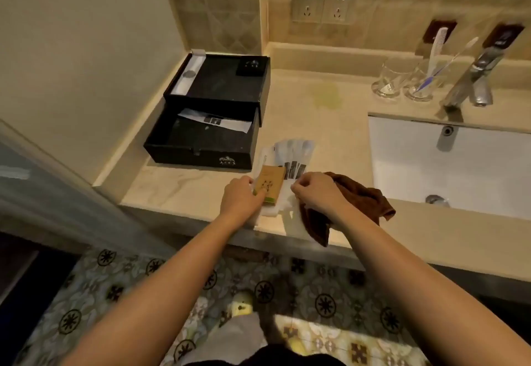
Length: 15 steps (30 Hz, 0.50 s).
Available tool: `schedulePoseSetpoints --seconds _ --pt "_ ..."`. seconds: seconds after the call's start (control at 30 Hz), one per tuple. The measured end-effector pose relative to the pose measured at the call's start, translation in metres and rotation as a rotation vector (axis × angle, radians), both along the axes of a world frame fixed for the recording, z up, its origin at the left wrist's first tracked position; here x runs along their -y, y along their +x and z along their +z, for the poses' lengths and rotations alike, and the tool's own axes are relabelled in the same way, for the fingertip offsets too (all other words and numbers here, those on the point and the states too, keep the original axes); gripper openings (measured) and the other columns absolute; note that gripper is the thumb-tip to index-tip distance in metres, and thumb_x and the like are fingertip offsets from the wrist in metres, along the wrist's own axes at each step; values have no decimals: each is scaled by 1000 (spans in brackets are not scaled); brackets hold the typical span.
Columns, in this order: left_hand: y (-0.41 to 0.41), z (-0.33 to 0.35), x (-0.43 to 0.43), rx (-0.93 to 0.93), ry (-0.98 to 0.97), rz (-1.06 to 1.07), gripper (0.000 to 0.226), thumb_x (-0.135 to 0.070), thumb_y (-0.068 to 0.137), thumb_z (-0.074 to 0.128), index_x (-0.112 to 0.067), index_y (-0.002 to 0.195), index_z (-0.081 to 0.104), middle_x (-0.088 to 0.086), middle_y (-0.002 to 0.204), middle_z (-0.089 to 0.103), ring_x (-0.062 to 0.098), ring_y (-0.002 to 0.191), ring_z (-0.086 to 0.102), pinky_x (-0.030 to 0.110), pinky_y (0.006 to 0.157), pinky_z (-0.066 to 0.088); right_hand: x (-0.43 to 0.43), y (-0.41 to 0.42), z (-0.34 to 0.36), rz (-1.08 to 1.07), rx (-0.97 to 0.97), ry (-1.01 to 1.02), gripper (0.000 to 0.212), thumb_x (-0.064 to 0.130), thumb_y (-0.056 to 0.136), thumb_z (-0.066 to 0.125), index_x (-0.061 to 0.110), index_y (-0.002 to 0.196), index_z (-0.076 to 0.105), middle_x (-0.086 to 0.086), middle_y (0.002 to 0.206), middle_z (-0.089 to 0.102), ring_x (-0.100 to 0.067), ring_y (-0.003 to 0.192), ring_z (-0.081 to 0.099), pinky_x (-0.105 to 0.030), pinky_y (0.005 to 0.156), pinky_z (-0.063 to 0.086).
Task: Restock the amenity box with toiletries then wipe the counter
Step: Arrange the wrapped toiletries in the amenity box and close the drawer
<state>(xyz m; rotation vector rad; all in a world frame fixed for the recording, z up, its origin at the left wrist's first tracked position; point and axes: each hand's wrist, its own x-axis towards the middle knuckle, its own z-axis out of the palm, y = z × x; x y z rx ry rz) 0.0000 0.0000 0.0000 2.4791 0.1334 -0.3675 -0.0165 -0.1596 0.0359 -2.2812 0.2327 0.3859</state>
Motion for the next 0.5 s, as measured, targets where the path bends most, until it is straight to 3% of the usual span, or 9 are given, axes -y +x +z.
schedulePoseSetpoints --seconds 0.2,0.3,0.33,0.43,0.5 --pt "22 -14 18 -110 165 0 70 -58 77 56 -12 127 38 15 130 42 32 120 38 43 97 40 -2 51 -11 -185 44 -91 18 15 88 51 -1 90 58 -11 82 58 -30 84 55 -34 65 43" --pt "31 -17 19 -120 178 -16 79 -57 75 60 -10 131 34 16 134 38 32 122 36 41 101 37 -1 74 -27 -260 -14 -112 23 19 86 53 9 67 45 -5 69 48 -29 77 51 -25 49 30" --pt "33 -17 20 -130 166 -20 80 -56 74 61 -9 132 33 16 135 37 32 123 36 40 102 35 -3 81 -31 -270 -53 -127 23 22 85 56 8 69 47 -8 74 54 -29 77 53 -24 48 32" --pt "37 -18 21 -143 128 -35 82 -54 75 63 -6 134 31 16 137 37 30 124 38 37 103 34 -11 98 -43 -340 -105 -132 35 31 79 66 2 96 56 -20 107 62 -35 97 60 -36 73 52" --pt "38 -20 21 -150 99 -43 82 -52 75 64 -6 133 31 15 136 40 29 123 41 36 103 36 -18 105 -46 -385 -132 -159 55 36 76 70 -1 114 51 -20 118 57 -34 109 56 -36 84 49"
